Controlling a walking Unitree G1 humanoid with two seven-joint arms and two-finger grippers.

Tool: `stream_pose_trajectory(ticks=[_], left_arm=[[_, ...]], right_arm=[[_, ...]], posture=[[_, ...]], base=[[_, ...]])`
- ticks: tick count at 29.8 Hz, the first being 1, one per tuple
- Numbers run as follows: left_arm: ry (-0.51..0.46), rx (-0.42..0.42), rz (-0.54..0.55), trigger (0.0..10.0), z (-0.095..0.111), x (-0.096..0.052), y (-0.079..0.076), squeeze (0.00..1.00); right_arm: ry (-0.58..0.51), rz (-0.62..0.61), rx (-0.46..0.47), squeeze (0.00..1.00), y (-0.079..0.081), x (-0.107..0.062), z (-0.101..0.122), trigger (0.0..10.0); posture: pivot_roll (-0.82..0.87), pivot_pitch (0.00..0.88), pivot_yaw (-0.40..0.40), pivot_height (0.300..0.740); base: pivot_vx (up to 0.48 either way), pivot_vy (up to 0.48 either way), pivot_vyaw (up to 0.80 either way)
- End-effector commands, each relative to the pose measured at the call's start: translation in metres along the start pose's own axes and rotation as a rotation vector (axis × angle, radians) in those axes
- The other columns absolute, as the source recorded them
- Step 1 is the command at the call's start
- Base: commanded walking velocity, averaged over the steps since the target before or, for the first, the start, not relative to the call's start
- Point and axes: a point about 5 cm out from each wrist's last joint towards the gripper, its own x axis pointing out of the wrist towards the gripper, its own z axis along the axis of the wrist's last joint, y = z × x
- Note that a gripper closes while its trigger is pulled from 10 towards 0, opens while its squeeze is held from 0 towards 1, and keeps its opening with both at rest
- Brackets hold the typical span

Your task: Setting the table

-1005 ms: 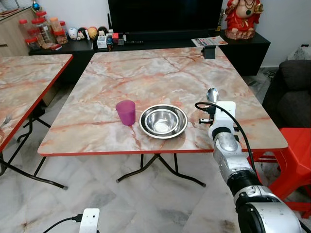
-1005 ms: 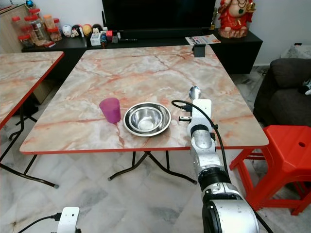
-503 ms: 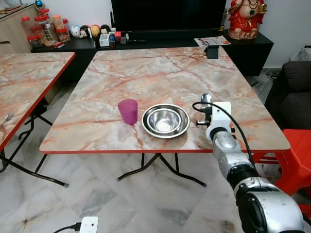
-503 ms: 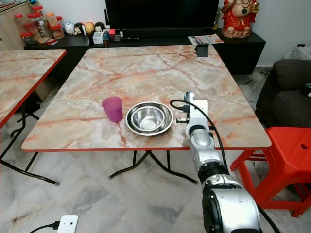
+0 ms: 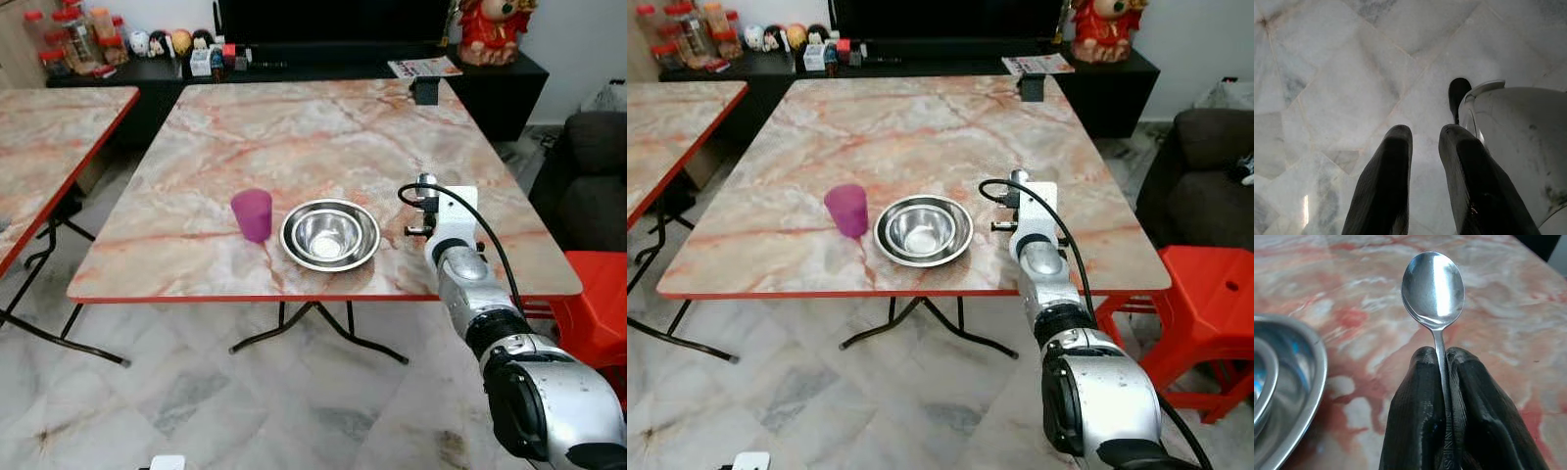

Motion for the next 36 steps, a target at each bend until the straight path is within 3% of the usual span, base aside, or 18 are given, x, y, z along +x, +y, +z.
stream_pose_trajectory(ticks=[1, 22, 36], left_arm=[[0.017, 0.005, -0.006, 10.0, -0.008, -0.002, -0.001, 0.00], [0.052, 0.018, 0.018, 10.0, -0.036, -0.011, 0.011, 0.00], [0.050, 0.020, 0.031, 10.0, -0.039, -0.013, 0.014, 0.00]], right_arm=[[-0.008, 0.019, 0.004, 0.00, 0.005, 0.002, 0.009, 10.0], [0.024, 0.029, 0.019, 0.00, 0.006, 0.003, 0.007, 10.0], [0.033, 0.057, 0.014, 0.00, 0.012, 0.002, 0.003, 10.0]], posture=[[0.01, 0.119, -0.014, 0.740], [0.05, 0.191, -0.012, 0.740], [0.06, 0.207, -0.025, 0.740]], base=[[0.000, 0.000, 0.00], [0.000, 0.000, 0.00], [0.000, 0.000, 0.00]])
